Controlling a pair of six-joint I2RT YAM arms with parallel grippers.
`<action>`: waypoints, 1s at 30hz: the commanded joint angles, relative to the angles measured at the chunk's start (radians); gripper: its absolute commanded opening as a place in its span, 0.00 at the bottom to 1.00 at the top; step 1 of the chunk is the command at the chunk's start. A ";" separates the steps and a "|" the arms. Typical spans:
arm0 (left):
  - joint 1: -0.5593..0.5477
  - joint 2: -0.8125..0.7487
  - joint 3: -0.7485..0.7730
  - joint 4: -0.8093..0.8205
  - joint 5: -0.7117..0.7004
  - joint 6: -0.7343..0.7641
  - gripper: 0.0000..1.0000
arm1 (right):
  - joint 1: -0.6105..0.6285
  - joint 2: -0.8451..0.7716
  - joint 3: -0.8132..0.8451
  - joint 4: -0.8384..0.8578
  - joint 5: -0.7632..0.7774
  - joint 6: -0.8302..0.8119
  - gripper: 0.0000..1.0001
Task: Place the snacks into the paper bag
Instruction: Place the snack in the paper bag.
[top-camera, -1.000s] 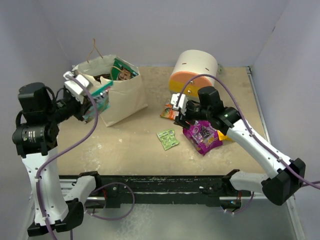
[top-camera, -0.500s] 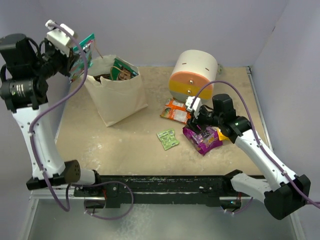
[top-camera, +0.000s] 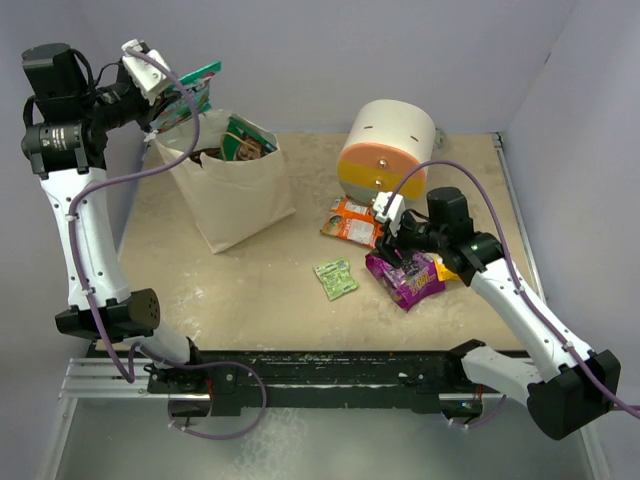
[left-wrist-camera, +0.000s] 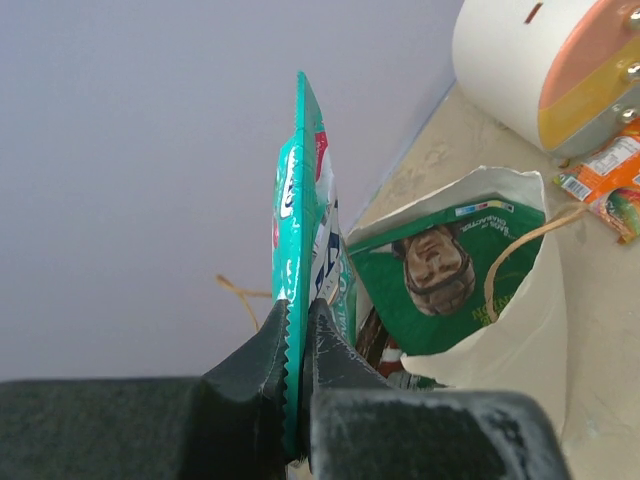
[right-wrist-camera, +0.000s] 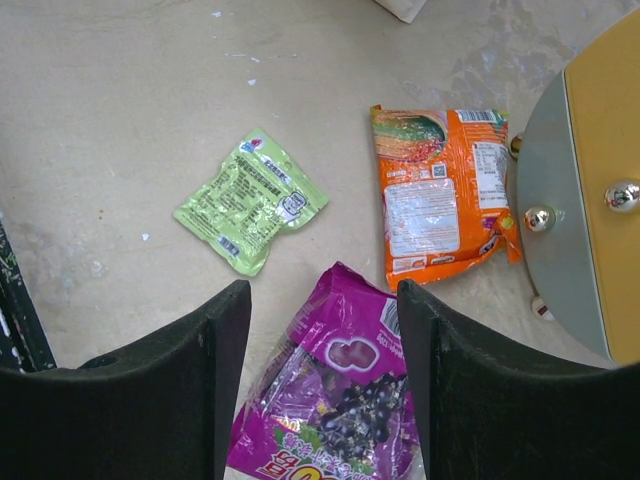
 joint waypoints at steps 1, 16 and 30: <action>0.009 -0.014 -0.052 0.153 0.177 0.142 0.00 | -0.012 -0.001 -0.010 0.035 -0.035 0.003 0.63; 0.010 0.126 -0.058 -0.091 0.333 0.501 0.00 | -0.061 0.017 -0.021 0.045 -0.015 0.000 0.63; 0.039 0.156 -0.119 -0.412 0.365 0.697 0.00 | -0.066 0.050 -0.023 0.056 -0.022 -0.016 0.63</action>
